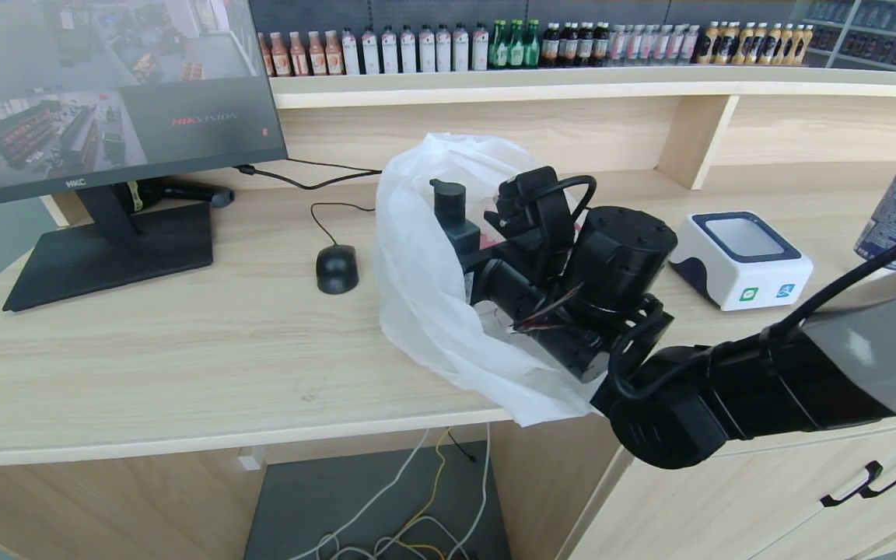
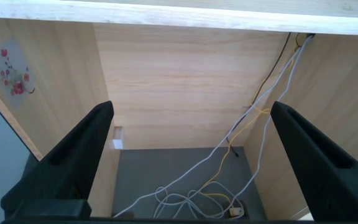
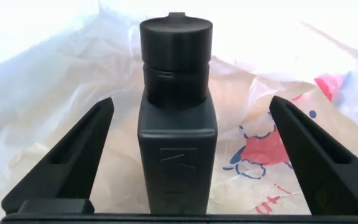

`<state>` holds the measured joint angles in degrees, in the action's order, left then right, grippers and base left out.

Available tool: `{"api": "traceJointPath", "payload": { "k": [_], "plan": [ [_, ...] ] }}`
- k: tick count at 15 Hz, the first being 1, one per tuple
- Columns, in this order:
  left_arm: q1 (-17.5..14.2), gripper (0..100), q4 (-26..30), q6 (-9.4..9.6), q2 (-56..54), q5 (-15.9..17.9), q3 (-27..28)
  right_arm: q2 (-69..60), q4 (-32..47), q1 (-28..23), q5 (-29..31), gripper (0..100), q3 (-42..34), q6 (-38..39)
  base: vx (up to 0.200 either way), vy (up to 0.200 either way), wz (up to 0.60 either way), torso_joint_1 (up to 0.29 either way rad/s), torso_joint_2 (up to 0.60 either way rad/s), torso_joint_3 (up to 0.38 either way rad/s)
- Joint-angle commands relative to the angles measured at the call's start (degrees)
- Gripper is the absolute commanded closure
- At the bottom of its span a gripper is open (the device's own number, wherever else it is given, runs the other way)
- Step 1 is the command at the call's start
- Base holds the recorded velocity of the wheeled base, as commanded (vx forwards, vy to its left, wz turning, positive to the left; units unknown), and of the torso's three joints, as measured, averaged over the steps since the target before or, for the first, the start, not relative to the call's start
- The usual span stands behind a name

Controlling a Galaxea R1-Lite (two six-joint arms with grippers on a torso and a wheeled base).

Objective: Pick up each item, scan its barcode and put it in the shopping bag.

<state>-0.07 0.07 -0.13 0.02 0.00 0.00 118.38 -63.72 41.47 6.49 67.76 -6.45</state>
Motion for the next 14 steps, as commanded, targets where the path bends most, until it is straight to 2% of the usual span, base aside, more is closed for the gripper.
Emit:
{"api": "traceJointPath", "payload": {
  "k": [1, 7, 12, 14],
  "plan": [
    [0.0, 0, 0.0, 0.05, 0.0, 0.0, 0.0, -1.9, 0.1, 0.0, 0.0, 0, -0.3, -0.1, 0.000, 0.000, 0.00, 0.000, 0.00, 0.000],
    [0.0, 0, 0.0, 0.05, 0.0, 0.0, 0.0, -7.5, 0.4, 0.1, -0.2, 0, -3.7, -0.3, 0.000, 0.000, 0.00, 0.000, 0.00, 0.000],
    [0.1, 0, 0.0, 0.22, 0.0, 0.0, 0.0, -18.2, 0.0, 0.1, -0.2, 0, -15.5, -0.1, 0.000, 0.000, 0.00, 0.000, 0.00, 0.000],
    [0.1, 0, 0.0, 0.31, 0.0, 0.0, 0.0, -23.5, -0.9, 0.1, 0.1, 0, -23.8, 0.6, 0.000, 0.000, 0.00, 0.000, 0.00, 0.000]
  ]
}}
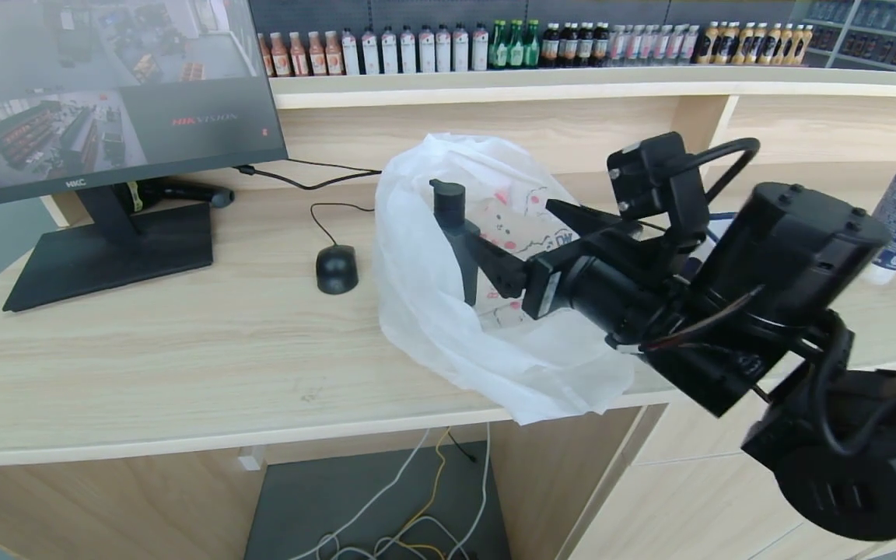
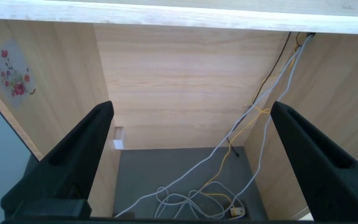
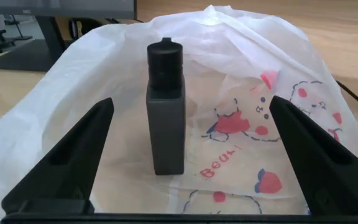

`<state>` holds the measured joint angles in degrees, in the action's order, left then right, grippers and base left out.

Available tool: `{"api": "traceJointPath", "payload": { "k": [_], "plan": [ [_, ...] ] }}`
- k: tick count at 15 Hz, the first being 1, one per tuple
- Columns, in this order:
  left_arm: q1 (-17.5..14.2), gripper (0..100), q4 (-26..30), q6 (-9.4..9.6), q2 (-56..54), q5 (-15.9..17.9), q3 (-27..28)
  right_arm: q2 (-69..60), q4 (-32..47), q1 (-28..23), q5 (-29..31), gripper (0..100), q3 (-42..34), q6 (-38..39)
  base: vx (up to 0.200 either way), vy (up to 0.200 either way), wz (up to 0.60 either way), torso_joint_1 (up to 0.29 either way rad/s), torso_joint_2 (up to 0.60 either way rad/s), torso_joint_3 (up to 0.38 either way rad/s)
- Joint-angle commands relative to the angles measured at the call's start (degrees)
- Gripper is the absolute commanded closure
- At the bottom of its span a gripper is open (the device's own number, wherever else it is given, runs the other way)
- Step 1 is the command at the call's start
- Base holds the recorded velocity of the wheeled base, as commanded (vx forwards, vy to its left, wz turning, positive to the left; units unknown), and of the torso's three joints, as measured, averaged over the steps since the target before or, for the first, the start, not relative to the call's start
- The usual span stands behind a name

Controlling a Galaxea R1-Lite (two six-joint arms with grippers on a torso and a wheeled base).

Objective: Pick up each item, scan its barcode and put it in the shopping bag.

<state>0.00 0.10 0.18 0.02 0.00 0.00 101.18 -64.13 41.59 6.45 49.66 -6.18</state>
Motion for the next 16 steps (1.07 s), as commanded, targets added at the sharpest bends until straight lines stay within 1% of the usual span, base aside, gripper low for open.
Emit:
{"api": "traceJointPath", "payload": {
  "k": [1, 3, 4, 5, 6, 8, 11, 16],
  "plan": [
    [0.0, 0, 0.0, -0.09, 0.0, 0.0, 0.0, -8.5, -3.4, 0.0, 0.1, 0, -10.5, 0.7, 0.000, 0.000, 0.00, 0.000, 0.00, 0.000],
    [0.0, 0, 0.0, -0.09, 0.0, 0.0, 0.0, -9.2, -11.2, 0.1, 0.0, 0, -17.2, 1.1, 0.000, 0.000, 0.00, 0.000, 0.00, 0.000],
    [-0.1, 0, 0.0, -0.18, 0.0, 0.0, 0.0, -8.6, -18.7, 0.0, 0.0, 0, -21.2, 1.1, 0.000, 0.000, 0.00, 0.000, 0.00, 0.000],
    [-0.1, 0, 0.0, -0.18, 0.0, 0.0, 0.0, -7.9, -23.6, 0.0, 0.0, 0, -23.7, 1.2, 0.000, 0.000, 0.00, 0.000, 0.00, 0.000],
    [-0.1, 0, 0.0, -0.18, 0.0, 0.0, 0.0, -8.3, -25.0, 0.0, 0.0, 0, -25.8, 1.8, 0.000, 0.000, 0.00, 0.000, 0.00, 0.000],
    [-0.1, 0, 0.0, -0.18, 0.0, 0.0, 0.0, -8.5, -25.0, 0.0, 0.1, 0, -25.9, 1.9, 0.000, 0.000, 0.00, 0.000, 0.00, 0.000],
    [0.0, 0, 0.0, -0.18, 0.0, 0.0, 0.0, -9.4, -25.2, 0.0, 0.1, 0, -27.3, 2.2, -0.200, 0.000, 0.00, 0.009, 0.00, 0.002],
    [-0.1, 0, 0.0, -0.18, 0.0, 0.0, 0.0, -11.8, -25.4, -0.3, 0.1, 0, -30.7, 2.8, 0.000, 0.000, 0.00, 0.000, 0.00, 0.000]
  ]
}}
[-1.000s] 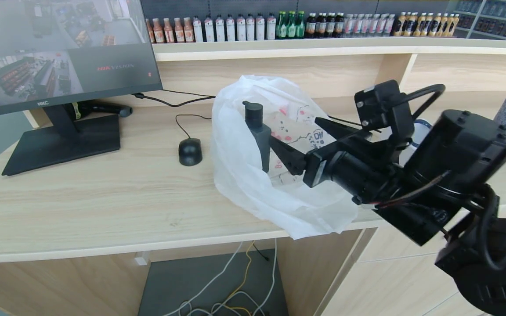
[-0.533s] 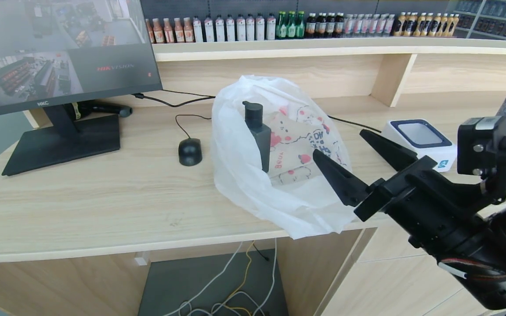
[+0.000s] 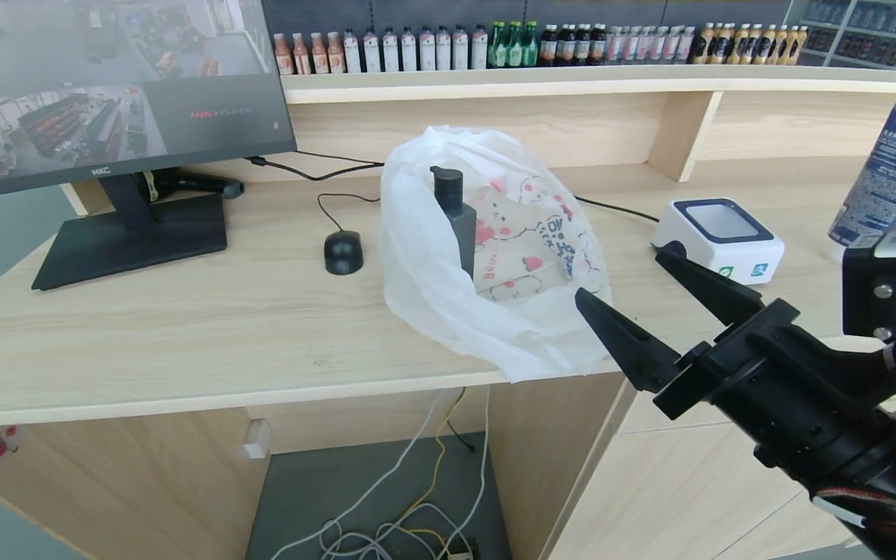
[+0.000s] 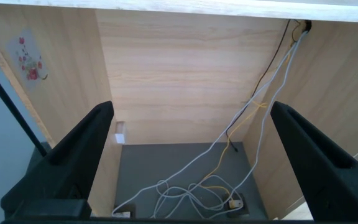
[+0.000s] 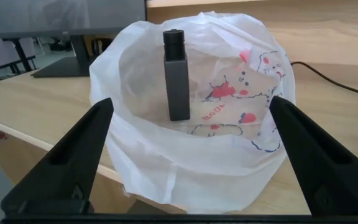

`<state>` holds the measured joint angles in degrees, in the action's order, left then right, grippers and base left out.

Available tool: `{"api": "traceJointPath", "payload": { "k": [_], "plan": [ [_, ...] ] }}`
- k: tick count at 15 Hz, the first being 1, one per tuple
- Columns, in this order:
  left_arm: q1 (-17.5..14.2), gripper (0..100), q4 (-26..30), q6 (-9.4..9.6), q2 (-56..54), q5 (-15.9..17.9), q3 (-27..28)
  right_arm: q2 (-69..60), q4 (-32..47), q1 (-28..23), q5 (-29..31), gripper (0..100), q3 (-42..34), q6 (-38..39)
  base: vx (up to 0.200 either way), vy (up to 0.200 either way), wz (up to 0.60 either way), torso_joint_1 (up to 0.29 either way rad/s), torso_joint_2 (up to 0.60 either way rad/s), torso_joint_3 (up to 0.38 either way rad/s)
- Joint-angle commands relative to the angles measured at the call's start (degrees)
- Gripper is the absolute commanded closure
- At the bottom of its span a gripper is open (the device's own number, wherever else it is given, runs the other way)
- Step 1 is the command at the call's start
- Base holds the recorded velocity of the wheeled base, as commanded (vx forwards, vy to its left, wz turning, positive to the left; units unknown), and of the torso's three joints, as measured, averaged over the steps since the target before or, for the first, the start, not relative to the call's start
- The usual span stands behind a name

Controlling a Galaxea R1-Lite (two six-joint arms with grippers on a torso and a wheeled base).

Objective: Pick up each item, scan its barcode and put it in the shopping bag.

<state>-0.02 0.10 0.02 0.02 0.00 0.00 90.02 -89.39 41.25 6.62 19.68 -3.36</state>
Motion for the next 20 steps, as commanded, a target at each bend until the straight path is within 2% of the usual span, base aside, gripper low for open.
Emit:
{"api": "traceJointPath", "payload": {
  "k": [1, 3, 20],
  "plan": [
    [-0.1, 0, 0.0, -0.02, 0.0, 0.0, 0.0, -0.7, -0.2, 0.1, 0.0, 0, -0.8, -0.1, 0.000, 0.000, 0.00, 0.000, 0.00, 0.000],
    [-0.1, 0, 0.0, -0.29, 0.0, 0.0, 0.0, -0.8, -0.2, 0.1, 0.0, 0, -0.9, -0.1, 0.000, 0.000, 0.00, 0.000, 0.00, 0.000],
    [-0.1, 0, 0.0, -0.38, 0.0, 0.0, 0.0, -2.8, -0.6, -2.5, 0.1, 0, -4.6, -0.1, 0.000, -0.200, 0.00, 0.002, 0.00, 0.003]
  ]
}}
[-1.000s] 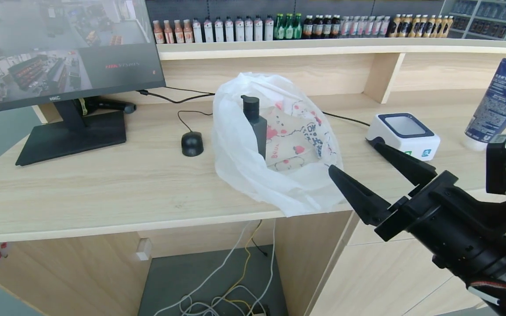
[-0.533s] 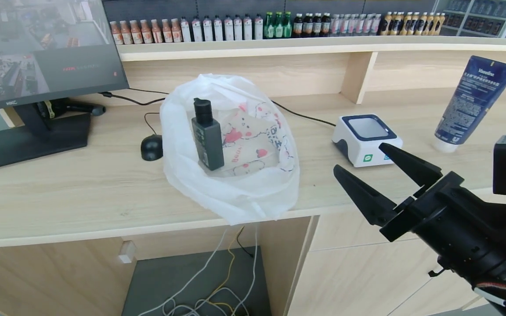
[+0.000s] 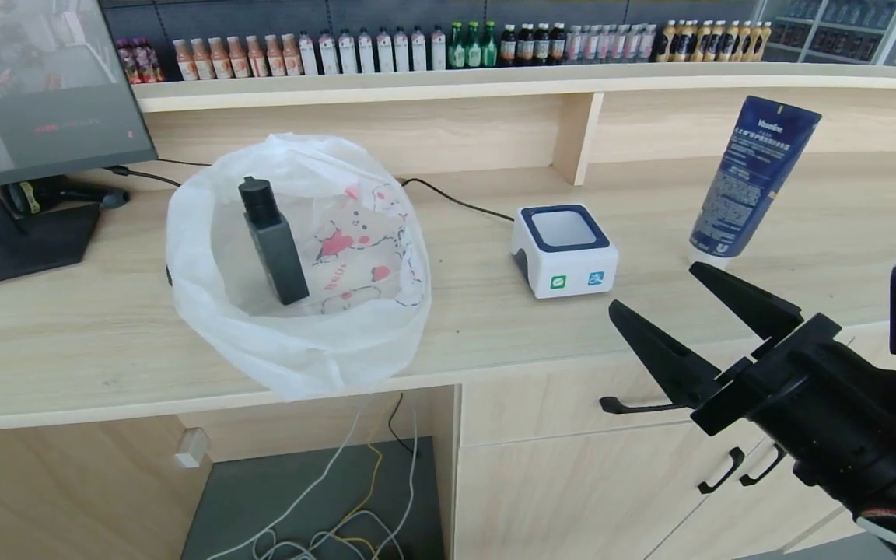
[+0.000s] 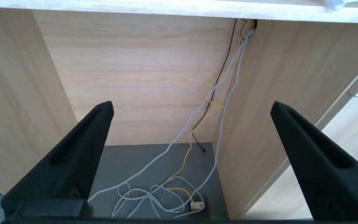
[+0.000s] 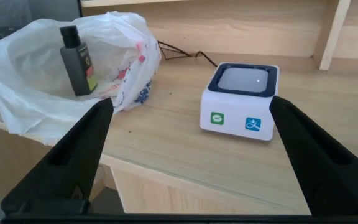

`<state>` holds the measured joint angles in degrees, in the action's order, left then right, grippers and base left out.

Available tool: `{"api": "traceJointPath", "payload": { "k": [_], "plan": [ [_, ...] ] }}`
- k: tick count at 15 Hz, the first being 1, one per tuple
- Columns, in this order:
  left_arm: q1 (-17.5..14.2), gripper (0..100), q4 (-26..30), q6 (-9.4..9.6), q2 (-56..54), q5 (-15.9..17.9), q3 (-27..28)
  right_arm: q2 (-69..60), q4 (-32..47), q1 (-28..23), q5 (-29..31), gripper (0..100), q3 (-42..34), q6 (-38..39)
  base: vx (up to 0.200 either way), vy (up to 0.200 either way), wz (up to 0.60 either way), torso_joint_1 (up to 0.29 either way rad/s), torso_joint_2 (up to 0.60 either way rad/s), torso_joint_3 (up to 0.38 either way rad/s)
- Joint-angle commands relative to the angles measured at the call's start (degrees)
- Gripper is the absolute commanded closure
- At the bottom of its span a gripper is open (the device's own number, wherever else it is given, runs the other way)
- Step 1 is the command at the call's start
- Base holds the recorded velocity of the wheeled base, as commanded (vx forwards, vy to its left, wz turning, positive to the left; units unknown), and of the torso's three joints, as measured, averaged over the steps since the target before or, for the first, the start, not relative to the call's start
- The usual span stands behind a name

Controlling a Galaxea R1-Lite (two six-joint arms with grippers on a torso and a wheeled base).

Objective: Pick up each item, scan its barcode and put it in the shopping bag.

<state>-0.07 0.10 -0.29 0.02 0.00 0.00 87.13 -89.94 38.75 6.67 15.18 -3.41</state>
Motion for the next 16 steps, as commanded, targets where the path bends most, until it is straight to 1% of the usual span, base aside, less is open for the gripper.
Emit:
{"api": "traceJointPath", "payload": {
  "k": [1, 8, 13, 16],
  "plan": [
    [0.0, 0, 0.0, 0.03, 0.0, 0.0, 0.0, 0.1, -0.1, 0.0, 0.0, 0, -0.1, 0.0, 0.000, -0.200, 0.00, 0.007, 0.00, 0.002],
    [0.0, 0, 0.0, 0.12, 0.0, 0.0, 0.0, 0.9, -0.1, 0.0, -0.1, 0, -0.1, 0.0, 0.000, -0.200, 0.00, 0.000, 0.00, 0.002],
    [0.0, 0, 0.0, 0.12, 0.0, 0.0, 0.0, 2.6, -0.1, -0.1, 0.0, 0, 0.5, -0.1, 0.000, 0.000, 0.00, 0.000, 0.00, 0.000],
    [0.0, 0, 0.0, 0.29, 0.0, 0.0, 0.0, 3.8, -0.1, -3.3, 0.1, 0, 1.4, -0.6, 0.000, 0.000, 0.00, 0.000, 0.00, 0.000]
  ]
}}
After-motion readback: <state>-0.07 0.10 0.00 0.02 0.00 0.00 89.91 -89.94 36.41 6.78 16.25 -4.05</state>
